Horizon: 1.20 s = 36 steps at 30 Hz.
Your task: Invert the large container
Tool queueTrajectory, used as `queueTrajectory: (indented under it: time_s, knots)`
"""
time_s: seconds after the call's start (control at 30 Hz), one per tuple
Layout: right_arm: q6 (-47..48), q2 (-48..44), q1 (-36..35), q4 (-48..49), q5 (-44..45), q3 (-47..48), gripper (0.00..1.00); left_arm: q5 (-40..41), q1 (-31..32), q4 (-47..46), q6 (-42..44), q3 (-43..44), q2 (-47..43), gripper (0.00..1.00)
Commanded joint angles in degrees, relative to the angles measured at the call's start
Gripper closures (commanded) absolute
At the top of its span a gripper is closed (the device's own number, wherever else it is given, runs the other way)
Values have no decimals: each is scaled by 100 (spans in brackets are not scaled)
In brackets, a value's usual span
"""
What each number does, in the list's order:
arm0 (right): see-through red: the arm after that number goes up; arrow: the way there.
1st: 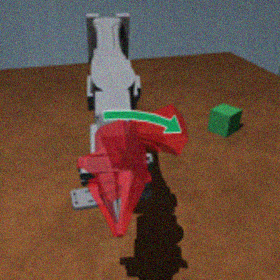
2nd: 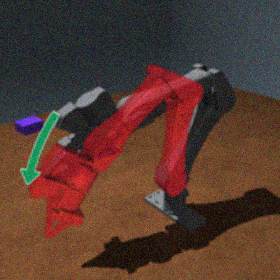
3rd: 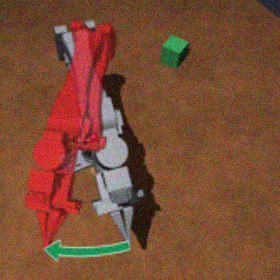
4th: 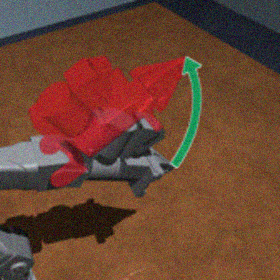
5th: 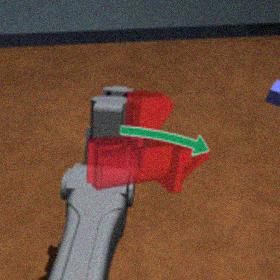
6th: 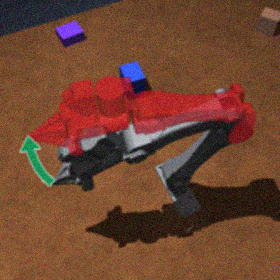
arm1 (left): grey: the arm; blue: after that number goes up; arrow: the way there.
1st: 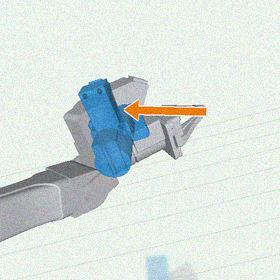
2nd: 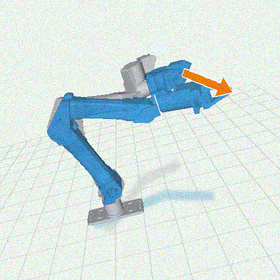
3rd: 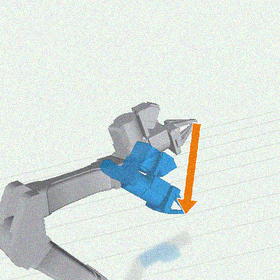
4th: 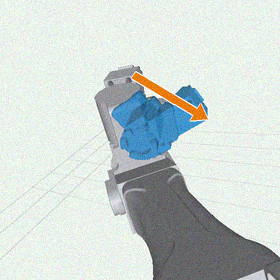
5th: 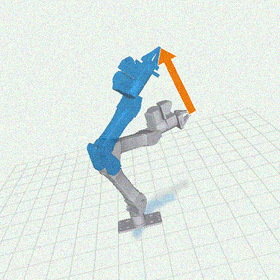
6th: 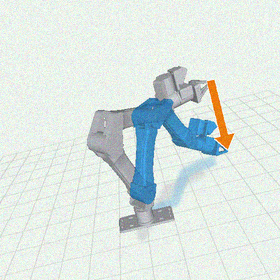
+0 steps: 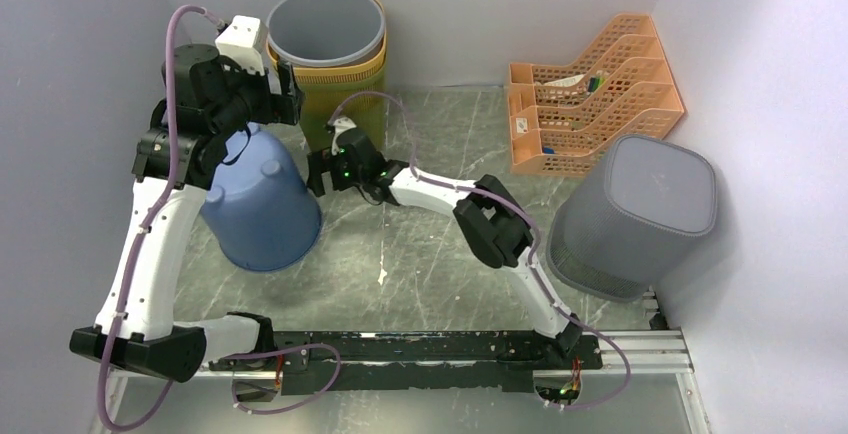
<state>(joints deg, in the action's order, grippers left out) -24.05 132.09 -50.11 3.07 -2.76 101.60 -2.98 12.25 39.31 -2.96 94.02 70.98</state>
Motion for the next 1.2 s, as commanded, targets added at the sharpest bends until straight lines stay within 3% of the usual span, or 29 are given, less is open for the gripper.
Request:
queueTrajectory:
  time_s: [0.0, 0.27, 0.4, 0.57, 0.73, 1.07, 1.17]
  knots:
    - [-188, 239, -365, -77, -110, 525, 0, -182, 38, 6, 17, 99, -182, 4]
    - [-339, 1108, -1034, -383, -493, 1880, 0, -189, 40, -116, -2, -174, -291, 5]
    - [-390, 1229, -1245, -360, -612, 2036, 0, -152, 37, -145, 14, -238, -304, 5]
    - [-285, 776, -1280, -227, -264, 1388, 0, -162, 40, -231, -21, -374, -313, 5]
    - [-306, -87, -969, -85, 279, 162, 0, -201, 34, -306, -96, -428, -265, 4]
    - [820, -1911, -503, -1543, 2534, -750, 0, -357, 49, -691, 38, 1, 149, 5]
    - [784, -2446, -8, -1718, 2270, -1050, 0, -539, 62, -826, 112, 532, 517, 4]
